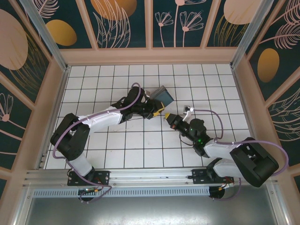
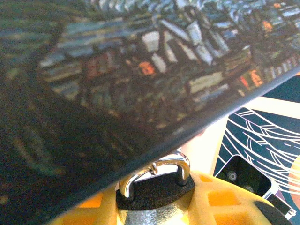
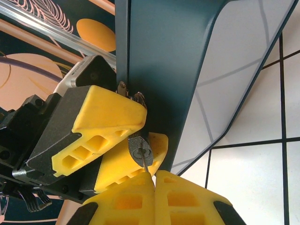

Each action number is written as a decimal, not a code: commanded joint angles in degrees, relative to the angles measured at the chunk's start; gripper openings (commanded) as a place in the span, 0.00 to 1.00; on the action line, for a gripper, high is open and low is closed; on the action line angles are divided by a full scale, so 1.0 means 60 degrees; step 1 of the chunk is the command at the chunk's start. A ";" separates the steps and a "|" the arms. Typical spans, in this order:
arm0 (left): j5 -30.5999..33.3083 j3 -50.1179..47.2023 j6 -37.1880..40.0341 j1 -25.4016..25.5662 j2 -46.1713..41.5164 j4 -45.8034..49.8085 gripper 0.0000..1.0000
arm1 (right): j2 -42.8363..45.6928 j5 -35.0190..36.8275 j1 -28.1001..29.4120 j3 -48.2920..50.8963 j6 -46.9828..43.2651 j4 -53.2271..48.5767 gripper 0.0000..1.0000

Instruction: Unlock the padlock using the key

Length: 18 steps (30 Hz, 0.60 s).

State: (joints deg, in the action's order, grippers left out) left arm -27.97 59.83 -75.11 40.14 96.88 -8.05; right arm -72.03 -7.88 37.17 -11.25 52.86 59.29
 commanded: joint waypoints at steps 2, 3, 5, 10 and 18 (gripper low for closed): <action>-0.0404 -0.0205 -0.0321 0.0081 -0.0385 -0.0735 0.20 | -0.0192 -0.0199 0.0129 -0.0374 -0.0321 0.1421 0.00; -0.0437 -0.0252 -0.0437 0.0085 -0.0378 -0.0853 0.19 | -0.0246 -0.0271 0.0165 -0.0419 -0.0402 0.1523 0.00; -0.0534 -0.0303 -0.0668 0.0089 -0.0358 -0.1076 0.19 | -0.0370 -0.0417 0.0300 -0.0560 -0.0655 0.1607 0.00; -0.0567 -0.0242 -0.0735 0.0091 -0.0370 -0.0981 0.19 | -0.0775 -0.0878 0.0516 -0.0671 -0.1188 0.2436 0.00; -0.0632 -0.0085 -0.0343 0.0088 -0.0370 -0.0315 0.18 | -0.0537 -0.1060 0.0587 -0.0769 -0.2230 0.2006 0.00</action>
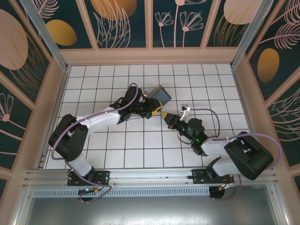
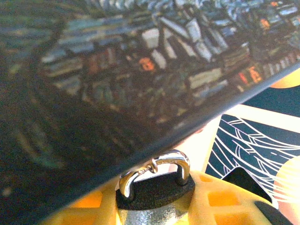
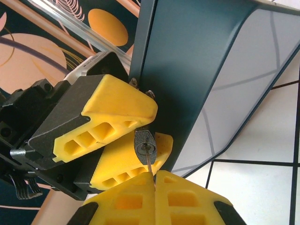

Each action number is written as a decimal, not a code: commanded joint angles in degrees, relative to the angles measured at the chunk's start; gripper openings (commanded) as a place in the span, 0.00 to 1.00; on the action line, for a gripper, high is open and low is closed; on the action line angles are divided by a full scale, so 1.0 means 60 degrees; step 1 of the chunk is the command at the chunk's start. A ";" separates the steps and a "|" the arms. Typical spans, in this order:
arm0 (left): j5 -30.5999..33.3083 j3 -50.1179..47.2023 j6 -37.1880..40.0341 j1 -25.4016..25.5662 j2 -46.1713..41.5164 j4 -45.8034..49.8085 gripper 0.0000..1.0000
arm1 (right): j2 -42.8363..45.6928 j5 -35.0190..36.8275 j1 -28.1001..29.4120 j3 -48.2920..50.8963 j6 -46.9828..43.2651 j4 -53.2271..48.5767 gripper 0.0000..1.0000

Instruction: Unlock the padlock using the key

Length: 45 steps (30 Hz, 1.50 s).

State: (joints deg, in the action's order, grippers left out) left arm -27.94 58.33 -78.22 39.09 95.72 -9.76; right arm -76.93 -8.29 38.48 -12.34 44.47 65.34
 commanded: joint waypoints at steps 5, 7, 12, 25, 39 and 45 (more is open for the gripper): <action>-0.0570 0.0211 0.0273 0.0257 -0.0203 0.0278 0.18 | 0.0437 -0.1022 0.0545 -0.0976 -0.1689 0.0045 0.00; -0.0511 0.0211 0.0264 0.0257 -0.0207 0.0367 0.18 | 0.0568 -0.0968 0.0532 -0.0947 -0.1756 0.0092 0.00; -0.0641 0.0190 0.0108 0.0267 -0.0214 0.0136 0.17 | 0.0579 -0.1692 0.0341 -0.1104 -0.1435 0.0269 0.00; -0.1075 -0.0295 -0.0664 0.0112 -0.0789 -0.0539 0.16 | 0.1011 -0.3063 -0.0397 -0.1799 0.0081 -0.1900 0.00; -0.1373 -0.0346 -0.0904 -0.0347 -0.1012 -0.0168 0.15 | 0.2394 -0.3286 -0.1008 -0.1309 -0.0090 -0.4293 0.00; -0.1192 -0.0372 -0.0959 -0.0467 -0.0910 -0.0154 0.15 | 0.2536 -0.3457 -0.1138 -0.1210 0.0001 -0.4748 0.00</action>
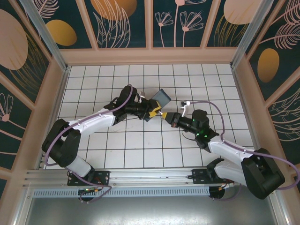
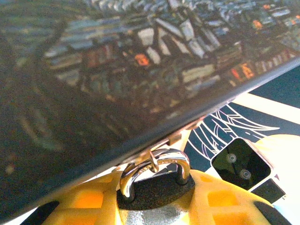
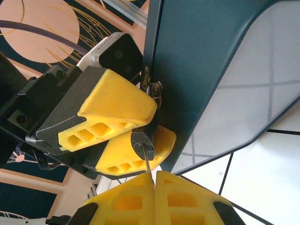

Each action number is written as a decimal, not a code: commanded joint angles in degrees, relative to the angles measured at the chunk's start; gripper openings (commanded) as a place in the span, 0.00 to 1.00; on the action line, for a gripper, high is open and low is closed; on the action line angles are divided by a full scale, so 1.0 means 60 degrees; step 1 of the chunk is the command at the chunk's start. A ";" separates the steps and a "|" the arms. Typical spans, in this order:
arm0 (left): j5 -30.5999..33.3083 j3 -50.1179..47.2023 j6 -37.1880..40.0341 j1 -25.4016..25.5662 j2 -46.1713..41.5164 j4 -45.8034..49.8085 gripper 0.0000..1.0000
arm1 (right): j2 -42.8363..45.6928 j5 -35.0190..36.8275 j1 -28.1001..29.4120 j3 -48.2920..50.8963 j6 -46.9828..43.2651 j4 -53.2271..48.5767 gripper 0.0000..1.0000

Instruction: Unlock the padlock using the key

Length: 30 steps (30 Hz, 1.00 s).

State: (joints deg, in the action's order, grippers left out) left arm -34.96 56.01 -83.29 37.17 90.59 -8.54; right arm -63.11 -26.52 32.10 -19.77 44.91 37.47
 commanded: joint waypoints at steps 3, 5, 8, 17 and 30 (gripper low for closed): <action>0.0069 -0.0002 -0.0235 -0.0208 -0.0054 -0.0541 0.15 | 0.0387 -0.0488 -0.0075 0.0107 0.0145 -0.0120 0.00; 0.0129 0.0011 -0.0198 -0.0231 -0.0032 -0.0527 0.15 | 0.0474 -0.0488 -0.0076 0.0091 0.0228 -0.0362 0.00; 0.0296 0.0010 -0.0123 -0.0300 -0.0039 -0.0421 0.15 | 0.0772 -0.0357 -0.0208 0.0120 0.0353 -0.0887 0.00; 0.0116 0.0041 -0.0181 -0.0316 -0.0053 -0.0520 0.15 | 0.0586 -0.0455 -0.0369 -0.0076 0.0164 -0.0687 0.00; 0.0047 0.0007 -0.0225 -0.0307 -0.0068 -0.0613 0.15 | -0.0101 -0.0344 -0.0001 -0.0691 -0.0107 0.0050 0.00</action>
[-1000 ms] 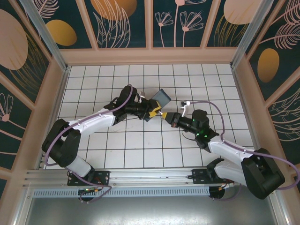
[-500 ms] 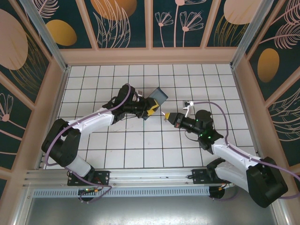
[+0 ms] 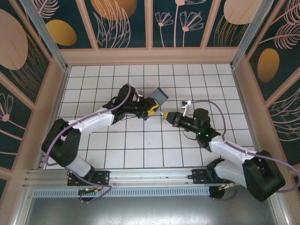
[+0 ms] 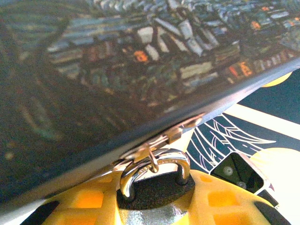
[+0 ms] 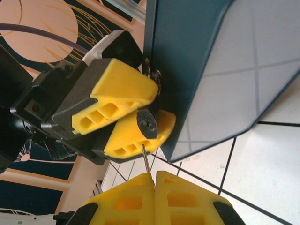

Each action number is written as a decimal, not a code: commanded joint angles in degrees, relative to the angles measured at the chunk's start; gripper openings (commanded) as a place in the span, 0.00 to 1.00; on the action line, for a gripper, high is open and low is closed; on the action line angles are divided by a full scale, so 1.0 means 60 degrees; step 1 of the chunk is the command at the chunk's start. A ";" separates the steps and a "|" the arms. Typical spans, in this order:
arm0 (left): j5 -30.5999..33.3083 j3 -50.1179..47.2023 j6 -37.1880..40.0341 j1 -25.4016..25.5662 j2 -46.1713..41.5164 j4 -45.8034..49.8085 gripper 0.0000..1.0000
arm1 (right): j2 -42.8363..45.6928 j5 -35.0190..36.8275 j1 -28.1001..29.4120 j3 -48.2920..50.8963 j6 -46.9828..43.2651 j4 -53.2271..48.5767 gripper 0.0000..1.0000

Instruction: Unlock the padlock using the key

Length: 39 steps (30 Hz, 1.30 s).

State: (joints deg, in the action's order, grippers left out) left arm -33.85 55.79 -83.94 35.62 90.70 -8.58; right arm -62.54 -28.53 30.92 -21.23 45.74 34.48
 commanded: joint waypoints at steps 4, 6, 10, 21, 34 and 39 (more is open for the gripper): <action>-0.0154 0.0103 -0.0075 -0.0052 -0.0076 -0.0528 0.15 | -0.0420 0.0071 0.0273 -0.0517 -0.0335 0.0641 0.00; -0.0120 0.0063 -0.0079 -0.0050 -0.0114 -0.0524 0.15 | -0.0387 0.0250 0.0334 -0.0610 -0.0552 0.0348 0.00; -0.0066 0.0057 -0.0177 -0.0061 -0.0144 -0.0607 0.15 | -0.0385 0.0531 0.0365 -0.0695 -0.0768 0.0023 0.00; -0.0054 0.0107 -0.0174 -0.0056 -0.0072 -0.0644 0.15 | -0.0539 0.0690 0.0385 -0.0826 -0.1056 -0.0441 0.00; -0.0088 0.0084 -0.0249 -0.0060 -0.0061 -0.0711 0.15 | -0.0671 0.0626 0.0372 -0.0914 -0.1035 -0.0041 0.00; -0.0085 0.0036 -0.0232 -0.0051 -0.0037 -0.0757 0.15 | -0.0465 0.0639 0.0355 -0.0900 -0.1009 -0.0153 0.00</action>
State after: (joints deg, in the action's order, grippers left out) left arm -33.82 55.79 -84.55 35.62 90.70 -8.78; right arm -66.50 -25.15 32.73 -25.06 40.77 32.14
